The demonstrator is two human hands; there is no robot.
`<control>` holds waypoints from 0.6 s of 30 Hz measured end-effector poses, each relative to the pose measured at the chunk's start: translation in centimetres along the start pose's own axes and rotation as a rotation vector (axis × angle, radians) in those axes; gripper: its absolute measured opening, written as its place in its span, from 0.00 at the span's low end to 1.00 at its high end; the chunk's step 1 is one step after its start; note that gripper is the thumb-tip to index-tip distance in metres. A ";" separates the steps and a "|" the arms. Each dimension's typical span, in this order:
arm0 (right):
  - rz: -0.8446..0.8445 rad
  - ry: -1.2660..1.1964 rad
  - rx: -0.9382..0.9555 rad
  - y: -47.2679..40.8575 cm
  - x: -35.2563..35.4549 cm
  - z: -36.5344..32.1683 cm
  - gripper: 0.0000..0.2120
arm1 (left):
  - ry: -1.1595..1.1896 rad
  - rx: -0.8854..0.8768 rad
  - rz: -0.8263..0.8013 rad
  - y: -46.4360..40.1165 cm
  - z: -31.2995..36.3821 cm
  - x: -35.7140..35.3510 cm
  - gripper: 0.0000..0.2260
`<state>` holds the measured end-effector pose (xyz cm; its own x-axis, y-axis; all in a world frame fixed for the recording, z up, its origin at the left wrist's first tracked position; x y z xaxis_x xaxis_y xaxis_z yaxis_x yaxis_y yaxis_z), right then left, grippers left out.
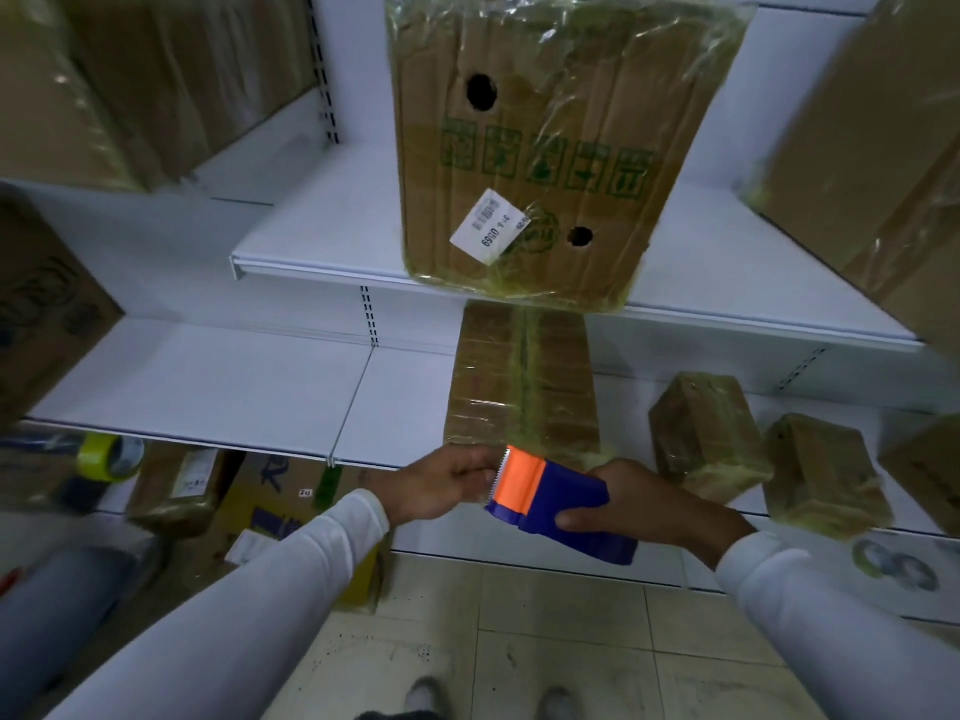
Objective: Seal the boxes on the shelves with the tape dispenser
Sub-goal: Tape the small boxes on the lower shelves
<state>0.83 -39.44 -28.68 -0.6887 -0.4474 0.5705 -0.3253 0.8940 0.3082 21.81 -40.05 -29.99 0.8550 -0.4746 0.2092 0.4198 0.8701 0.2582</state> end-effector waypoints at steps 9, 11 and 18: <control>-0.061 0.017 0.054 -1.1 -1.1 -1.1 0.23 | -0.105 -0.012 0.240 0.8 -0.9 1.4 0.12; -0.068 -0.007 0.064 -1.4 -1.3 -1.4 0.23 | -0.153 -0.019 0.296 0.9 -1.3 2.0 0.12; -0.135 0.138 0.034 -3.3 1.8 -2.2 0.17 | -0.096 0.023 0.590 1.6 -2.1 7.2 0.08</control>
<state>2.13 -43.29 -27.01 -0.5429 -0.5609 0.6250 -0.4320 0.8247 0.3650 29.26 -41.75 -30.01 0.9099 0.0767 0.4078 -0.1249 0.9878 0.0929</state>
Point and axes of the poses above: each hand's wrist, its own y-axis away from the middle knuckle, its own x-axis out of the back of the hand, z = x × y, the point moved 5 cm from there along -y, towards the middle knuckle, and after that the axes turned 12 degrees about z, right-handed, at the moved point
